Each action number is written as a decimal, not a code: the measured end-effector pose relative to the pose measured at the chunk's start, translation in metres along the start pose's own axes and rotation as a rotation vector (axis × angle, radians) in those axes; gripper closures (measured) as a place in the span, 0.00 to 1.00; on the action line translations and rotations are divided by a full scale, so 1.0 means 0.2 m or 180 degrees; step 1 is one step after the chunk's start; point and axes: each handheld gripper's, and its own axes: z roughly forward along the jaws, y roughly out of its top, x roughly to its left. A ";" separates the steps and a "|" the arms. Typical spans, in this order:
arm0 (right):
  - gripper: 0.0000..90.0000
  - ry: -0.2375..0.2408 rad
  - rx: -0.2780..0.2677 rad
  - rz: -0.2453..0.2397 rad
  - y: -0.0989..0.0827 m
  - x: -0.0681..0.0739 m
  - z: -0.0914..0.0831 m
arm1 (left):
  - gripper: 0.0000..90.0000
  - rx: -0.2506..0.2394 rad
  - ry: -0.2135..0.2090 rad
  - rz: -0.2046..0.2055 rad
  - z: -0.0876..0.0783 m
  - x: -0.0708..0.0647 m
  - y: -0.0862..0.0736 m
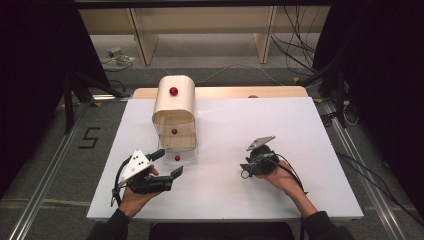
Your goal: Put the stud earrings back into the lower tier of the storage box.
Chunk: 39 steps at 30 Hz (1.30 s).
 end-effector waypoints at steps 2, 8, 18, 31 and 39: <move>0.74 0.0009 0.0023 -0.0004 0.00 0.00 0.01 | 0.17 0.0003 -0.0005 0.0005 0.00 0.00 0.00; 0.80 0.0037 0.0121 -0.0027 0.01 0.00 0.04 | 0.17 -0.0003 -0.0012 0.0000 0.00 0.00 0.00; 0.90 -0.0012 0.0218 -0.0117 0.02 0.04 0.05 | 0.17 -0.0006 -0.0012 -0.0005 0.00 0.00 0.00; 0.91 0.0073 0.0013 -0.0046 0.02 0.03 0.02 | 0.17 -0.0025 -0.0008 -0.0008 0.00 0.00 0.00; 0.91 0.0183 -0.0417 0.0057 0.04 0.03 -0.03 | 0.17 -0.0030 -0.0005 -0.0012 0.00 0.00 0.00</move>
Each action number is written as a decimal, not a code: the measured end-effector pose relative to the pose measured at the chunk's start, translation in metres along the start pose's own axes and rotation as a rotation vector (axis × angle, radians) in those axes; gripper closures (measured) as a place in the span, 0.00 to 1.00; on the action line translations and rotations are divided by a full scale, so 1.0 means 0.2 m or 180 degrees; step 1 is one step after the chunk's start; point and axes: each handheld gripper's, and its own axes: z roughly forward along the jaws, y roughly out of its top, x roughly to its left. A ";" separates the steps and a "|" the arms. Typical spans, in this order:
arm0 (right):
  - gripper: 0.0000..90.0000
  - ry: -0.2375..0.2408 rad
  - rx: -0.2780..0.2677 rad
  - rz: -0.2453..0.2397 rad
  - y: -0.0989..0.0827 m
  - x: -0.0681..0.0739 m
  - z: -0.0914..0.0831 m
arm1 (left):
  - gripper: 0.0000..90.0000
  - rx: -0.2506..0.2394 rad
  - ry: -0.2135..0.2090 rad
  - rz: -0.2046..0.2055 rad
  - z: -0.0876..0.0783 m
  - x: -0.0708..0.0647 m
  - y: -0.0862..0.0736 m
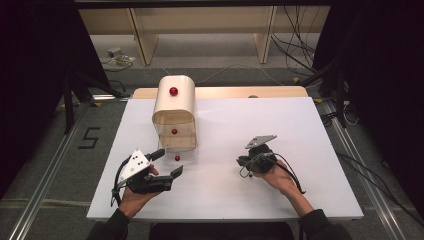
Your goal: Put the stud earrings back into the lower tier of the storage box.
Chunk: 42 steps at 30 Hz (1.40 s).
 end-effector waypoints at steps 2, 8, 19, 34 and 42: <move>0.91 0.0031 -0.0099 0.0048 0.01 0.00 -0.01 | 0.17 0.0001 -0.0002 -0.0001 0.00 0.00 0.00; 0.91 0.0091 -0.0353 0.0059 0.04 0.02 -0.05 | 0.17 0.0004 0.0008 -0.0005 0.00 0.00 0.00; 0.91 0.0182 -0.0582 -0.0023 0.12 0.09 -0.05 | 0.17 0.0014 0.0017 -0.0021 0.00 0.01 0.00; 0.91 0.0295 -0.0700 -0.0140 0.26 0.19 0.02 | 0.17 0.0031 0.0027 -0.0019 0.00 0.01 0.00; 0.91 0.0328 -0.0736 -0.0192 0.32 0.23 0.05 | 0.17 0.0045 0.0029 -0.0027 0.00 0.01 0.00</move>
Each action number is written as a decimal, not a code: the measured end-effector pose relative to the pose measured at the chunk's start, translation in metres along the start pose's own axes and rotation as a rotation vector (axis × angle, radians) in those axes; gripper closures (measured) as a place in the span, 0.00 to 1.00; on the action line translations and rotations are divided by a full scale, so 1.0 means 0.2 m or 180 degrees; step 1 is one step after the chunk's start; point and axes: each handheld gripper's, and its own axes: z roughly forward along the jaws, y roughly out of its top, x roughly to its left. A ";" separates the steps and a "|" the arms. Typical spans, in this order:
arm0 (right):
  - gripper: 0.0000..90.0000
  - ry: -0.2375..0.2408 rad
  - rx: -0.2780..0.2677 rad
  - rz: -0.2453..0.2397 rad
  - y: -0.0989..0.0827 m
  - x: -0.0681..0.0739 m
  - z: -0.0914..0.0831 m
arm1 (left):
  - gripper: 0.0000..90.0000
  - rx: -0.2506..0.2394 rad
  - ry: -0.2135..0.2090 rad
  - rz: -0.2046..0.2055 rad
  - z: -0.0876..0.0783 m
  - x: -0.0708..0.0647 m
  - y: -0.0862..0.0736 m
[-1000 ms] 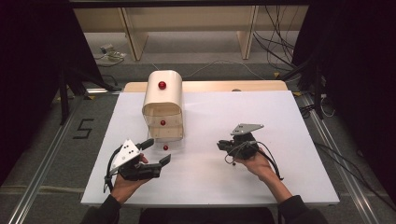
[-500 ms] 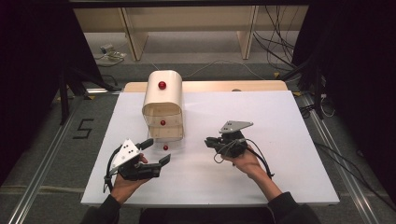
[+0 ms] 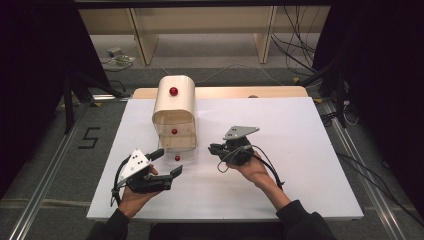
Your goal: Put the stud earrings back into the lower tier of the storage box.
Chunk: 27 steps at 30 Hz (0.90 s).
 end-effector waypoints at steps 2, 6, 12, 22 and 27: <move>0.91 0.0016 -0.0013 -0.0022 0.01 0.01 0.01 | 0.17 -0.0005 -0.0001 -0.0002 0.00 0.00 0.00; 0.91 0.0026 -0.0030 -0.0025 0.03 0.02 0.03 | 0.17 -0.0029 -0.0004 -0.0009 0.00 0.00 0.00; 0.91 0.0049 -0.0049 -0.0034 0.06 0.04 0.07 | 0.17 -0.0003 -0.0005 0.0000 0.00 0.00 0.00; 0.91 0.0092 -0.0068 -0.0089 0.12 0.07 0.14 | 0.17 0.0002 -0.0005 -0.0002 0.00 0.00 0.00; 0.91 0.0105 -0.0070 -0.0102 0.15 0.09 0.19 | 0.17 0.0002 0.0000 0.0002 0.00 0.00 0.00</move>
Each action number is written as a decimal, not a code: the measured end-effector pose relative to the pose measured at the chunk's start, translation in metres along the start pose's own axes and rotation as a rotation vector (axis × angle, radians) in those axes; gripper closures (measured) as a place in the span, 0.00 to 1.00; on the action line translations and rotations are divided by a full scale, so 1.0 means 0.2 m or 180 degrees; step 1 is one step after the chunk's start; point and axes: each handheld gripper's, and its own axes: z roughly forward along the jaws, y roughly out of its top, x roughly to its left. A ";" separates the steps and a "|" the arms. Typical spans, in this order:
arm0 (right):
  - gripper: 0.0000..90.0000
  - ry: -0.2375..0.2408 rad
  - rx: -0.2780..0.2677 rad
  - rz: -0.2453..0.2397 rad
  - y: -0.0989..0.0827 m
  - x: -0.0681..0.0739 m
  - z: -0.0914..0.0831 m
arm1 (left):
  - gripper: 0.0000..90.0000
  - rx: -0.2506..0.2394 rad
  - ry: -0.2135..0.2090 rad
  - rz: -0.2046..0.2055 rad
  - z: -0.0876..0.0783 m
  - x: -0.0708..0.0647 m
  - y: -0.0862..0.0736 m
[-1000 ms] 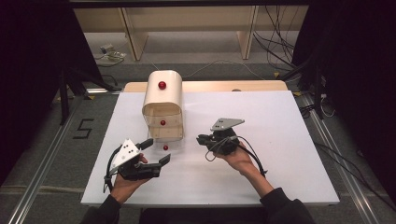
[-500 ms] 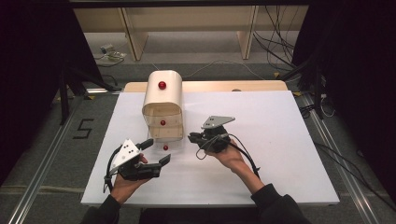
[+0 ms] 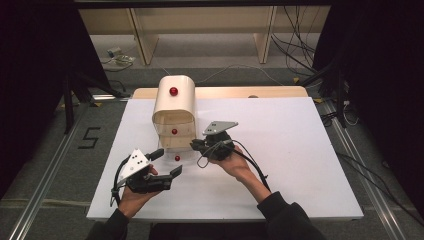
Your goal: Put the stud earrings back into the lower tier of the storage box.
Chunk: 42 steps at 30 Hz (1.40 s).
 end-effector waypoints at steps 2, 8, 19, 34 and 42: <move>0.91 -0.0002 0.0015 -0.0009 0.01 0.00 0.01 | 0.17 0.0003 0.0000 -0.0004 0.00 0.00 0.00; 0.91 -0.0010 0.0025 0.0004 0.03 0.00 0.06 | 0.17 0.0016 -0.0002 -0.0002 0.00 0.00 0.00; 0.91 -0.0028 0.0084 0.0026 0.05 0.00 0.14 | 0.17 0.0014 0.0001 -0.0002 0.00 0.00 0.00; 0.90 -0.0018 0.0192 0.0044 0.03 -0.01 0.18 | 0.17 0.0034 0.0000 0.0007 0.00 0.00 0.00; 0.84 0.0007 0.0172 0.0096 0.04 -0.01 0.18 | 0.17 0.0034 0.0005 0.0006 0.00 0.00 0.00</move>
